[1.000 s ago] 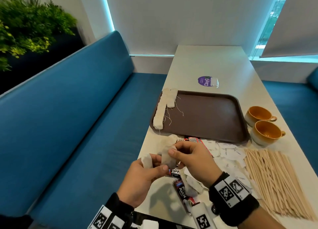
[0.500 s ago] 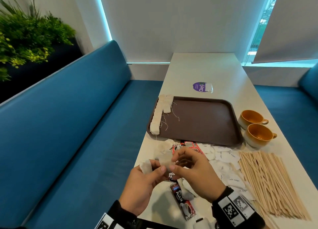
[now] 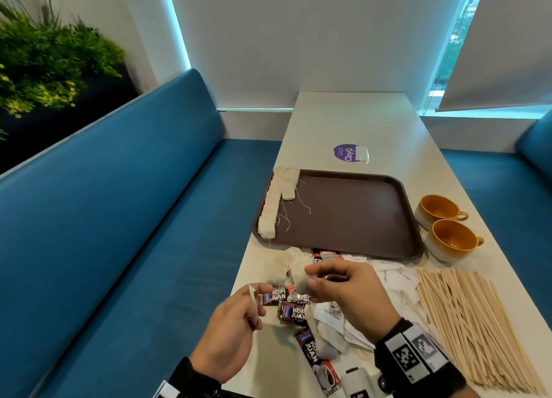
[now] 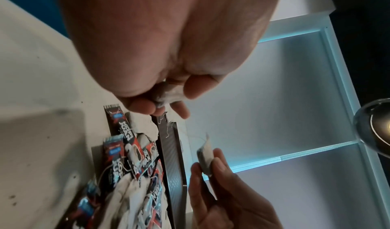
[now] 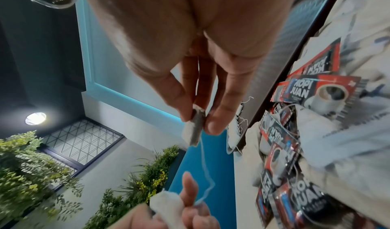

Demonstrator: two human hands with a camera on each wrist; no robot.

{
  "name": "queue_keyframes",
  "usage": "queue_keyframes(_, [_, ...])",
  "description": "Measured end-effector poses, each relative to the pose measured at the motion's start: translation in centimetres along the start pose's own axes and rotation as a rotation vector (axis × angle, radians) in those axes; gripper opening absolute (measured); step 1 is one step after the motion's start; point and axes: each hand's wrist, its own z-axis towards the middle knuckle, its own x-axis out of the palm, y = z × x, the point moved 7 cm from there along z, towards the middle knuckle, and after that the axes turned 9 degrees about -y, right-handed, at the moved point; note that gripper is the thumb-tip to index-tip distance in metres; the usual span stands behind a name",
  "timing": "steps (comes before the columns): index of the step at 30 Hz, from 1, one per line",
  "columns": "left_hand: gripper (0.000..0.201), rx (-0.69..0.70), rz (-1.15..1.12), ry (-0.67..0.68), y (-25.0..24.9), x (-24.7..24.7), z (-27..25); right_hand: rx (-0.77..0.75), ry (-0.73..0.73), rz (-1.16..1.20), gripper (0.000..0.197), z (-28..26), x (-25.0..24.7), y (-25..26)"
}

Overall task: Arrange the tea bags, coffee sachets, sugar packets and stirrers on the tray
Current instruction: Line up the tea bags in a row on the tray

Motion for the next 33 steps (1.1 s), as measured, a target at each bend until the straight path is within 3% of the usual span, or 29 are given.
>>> queue_keyframes(5, [0.023, 0.031, 0.076, -0.012, 0.1, -1.0, 1.3, -0.059, -0.028, -0.123, 0.017, 2.7, -0.6, 1.3])
queue_keyframes(8, [0.012, 0.025, 0.133, -0.079, 0.7, -2.4, 2.2, -0.188, -0.179, -0.241, 0.019, 6.5, -2.2, 3.5])
queue_keyframes(14, [0.029, -0.024, 0.083, -0.179, 1.6, -3.9, 4.0, -0.342, -0.401, -0.195, 0.022, 15.5, -4.9, 8.3])
queue_keyframes(18, [0.021, -0.046, -0.027, -0.184, 1.5, -3.6, 5.2, -0.292, -0.326, -0.132, 0.024, 20.4, -2.7, 7.2])
queue_keyframes(24, [0.012, -0.117, -0.142, -0.161, 2.2, -3.5, 7.1, -0.13, -0.102, -0.337, 0.028, 25.0, 2.9, 1.0])
queue_keyframes(33, [0.016, -0.096, -0.096, -0.189, 3.9, -4.2, 8.1, -0.051, -0.089, -0.512, 0.024, 28.8, 4.8, -1.5])
